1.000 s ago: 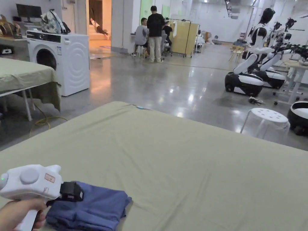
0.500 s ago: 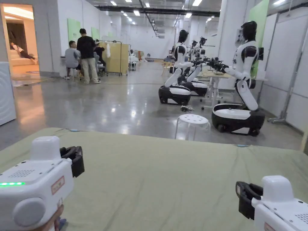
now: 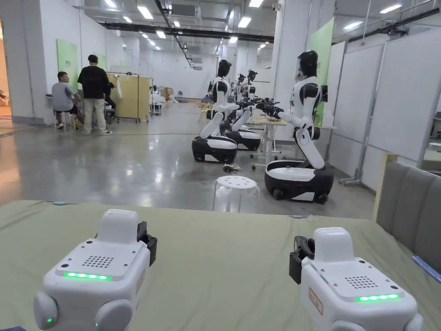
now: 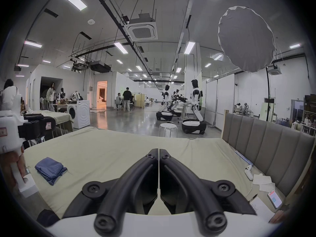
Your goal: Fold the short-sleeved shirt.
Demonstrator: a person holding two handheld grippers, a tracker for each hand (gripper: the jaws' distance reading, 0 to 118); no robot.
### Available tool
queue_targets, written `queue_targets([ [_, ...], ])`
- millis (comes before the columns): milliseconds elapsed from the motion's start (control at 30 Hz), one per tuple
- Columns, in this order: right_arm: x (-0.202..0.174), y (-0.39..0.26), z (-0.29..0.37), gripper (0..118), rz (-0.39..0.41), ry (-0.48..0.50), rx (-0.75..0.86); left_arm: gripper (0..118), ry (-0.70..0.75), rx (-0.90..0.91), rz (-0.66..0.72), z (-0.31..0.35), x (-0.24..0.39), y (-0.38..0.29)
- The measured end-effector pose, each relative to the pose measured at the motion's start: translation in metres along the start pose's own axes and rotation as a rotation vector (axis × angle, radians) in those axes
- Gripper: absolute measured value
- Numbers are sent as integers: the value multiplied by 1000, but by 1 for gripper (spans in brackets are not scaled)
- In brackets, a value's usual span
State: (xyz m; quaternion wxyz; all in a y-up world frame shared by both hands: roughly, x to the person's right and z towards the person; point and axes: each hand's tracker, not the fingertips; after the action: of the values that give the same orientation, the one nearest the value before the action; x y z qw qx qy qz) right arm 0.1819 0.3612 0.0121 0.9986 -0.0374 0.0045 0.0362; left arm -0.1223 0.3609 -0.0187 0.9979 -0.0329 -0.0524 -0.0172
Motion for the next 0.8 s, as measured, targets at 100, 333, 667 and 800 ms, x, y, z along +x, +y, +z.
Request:
queue_targets([
  [100,1,0,0,2,-9,-3,7,11,-5,3,1,4,0,2],
  [333,-2,-1,-3,21,22,8,7,42,1,31,-9,2,3,5],
  [667,-3,-3,-6,118,-24,53,9,92,14,34,17,-2,4,7],
  [800,-8,-2,-7,118,-18,73,-13,92,21,57,32,1,0,10],
])
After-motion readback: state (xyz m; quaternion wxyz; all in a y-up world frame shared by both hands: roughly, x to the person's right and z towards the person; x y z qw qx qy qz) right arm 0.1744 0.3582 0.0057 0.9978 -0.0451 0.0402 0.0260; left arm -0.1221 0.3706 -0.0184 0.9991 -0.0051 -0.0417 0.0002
